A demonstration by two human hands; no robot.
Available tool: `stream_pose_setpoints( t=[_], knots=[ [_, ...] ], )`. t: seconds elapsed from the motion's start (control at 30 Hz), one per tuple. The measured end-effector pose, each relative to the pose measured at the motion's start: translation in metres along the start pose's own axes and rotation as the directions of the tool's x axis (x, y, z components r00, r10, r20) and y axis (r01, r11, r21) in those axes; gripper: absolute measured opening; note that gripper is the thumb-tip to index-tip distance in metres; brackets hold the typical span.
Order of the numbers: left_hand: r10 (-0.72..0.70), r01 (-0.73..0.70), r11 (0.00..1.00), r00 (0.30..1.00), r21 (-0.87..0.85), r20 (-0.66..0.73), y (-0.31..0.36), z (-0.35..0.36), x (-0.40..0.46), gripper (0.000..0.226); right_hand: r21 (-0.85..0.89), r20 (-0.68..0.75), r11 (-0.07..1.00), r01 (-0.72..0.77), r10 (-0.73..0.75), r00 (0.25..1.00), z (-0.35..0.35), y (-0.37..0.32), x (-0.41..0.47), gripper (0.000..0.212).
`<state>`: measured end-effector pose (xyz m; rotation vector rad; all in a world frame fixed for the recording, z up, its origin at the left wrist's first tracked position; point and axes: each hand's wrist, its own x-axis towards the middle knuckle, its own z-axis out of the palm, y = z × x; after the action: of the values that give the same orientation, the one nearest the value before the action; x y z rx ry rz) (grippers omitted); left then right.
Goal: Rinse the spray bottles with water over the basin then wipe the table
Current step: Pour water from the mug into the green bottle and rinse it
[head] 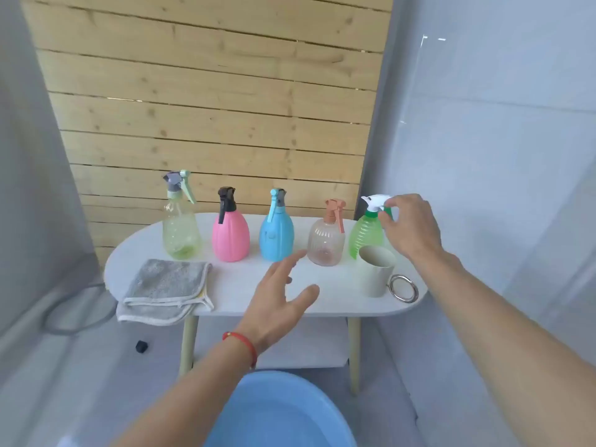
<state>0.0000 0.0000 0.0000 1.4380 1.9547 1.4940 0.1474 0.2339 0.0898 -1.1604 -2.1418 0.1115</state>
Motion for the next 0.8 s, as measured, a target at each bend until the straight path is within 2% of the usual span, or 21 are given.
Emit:
stream_pose_setpoints(
  t=[0.1,0.2,0.33,0.43,0.57,0.7,0.8],
  knots=[
    [-0.019,0.015,0.981,1.0,0.194,0.017,-0.01,0.004,0.013,0.062,-0.016,0.053,0.995,-0.098,0.099,0.994,0.016,0.011,0.031,0.043],
    [-0.065,0.054,0.961,0.997,0.27,0.029,-0.031,0.004,0.012,0.063,0.044,0.128,0.981,-0.191,0.184,0.975,0.036,0.013,0.055,0.054],
    [-0.045,0.036,0.941,0.999,0.336,0.019,-0.054,-0.001,0.01,0.06,0.083,0.134,0.949,-0.304,0.291,0.947,0.053,0.02,0.084,0.027],
    [-0.041,0.031,0.934,0.999,0.357,0.02,-0.061,-0.008,0.002,0.058,0.101,0.151,0.949,-0.298,0.281,0.948,0.056,0.025,0.093,0.021],
    [-0.067,0.065,0.936,0.998,0.347,-0.008,-0.057,-0.022,-0.009,0.058,0.169,-0.01,0.96,-0.222,0.227,0.974,0.036,0.024,0.091,0.021],
    [0.037,-0.02,0.943,0.998,0.333,-0.044,-0.037,-0.03,-0.014,0.055,0.223,-0.248,0.972,-0.076,0.132,0.96,-0.026,-0.004,0.067,0.027],
    [0.086,-0.061,0.952,0.994,0.3,-0.073,-0.019,-0.037,-0.021,0.065,0.347,-0.289,0.938,-0.021,0.128,0.949,-0.076,-0.024,0.026,0.028]
  ],
)
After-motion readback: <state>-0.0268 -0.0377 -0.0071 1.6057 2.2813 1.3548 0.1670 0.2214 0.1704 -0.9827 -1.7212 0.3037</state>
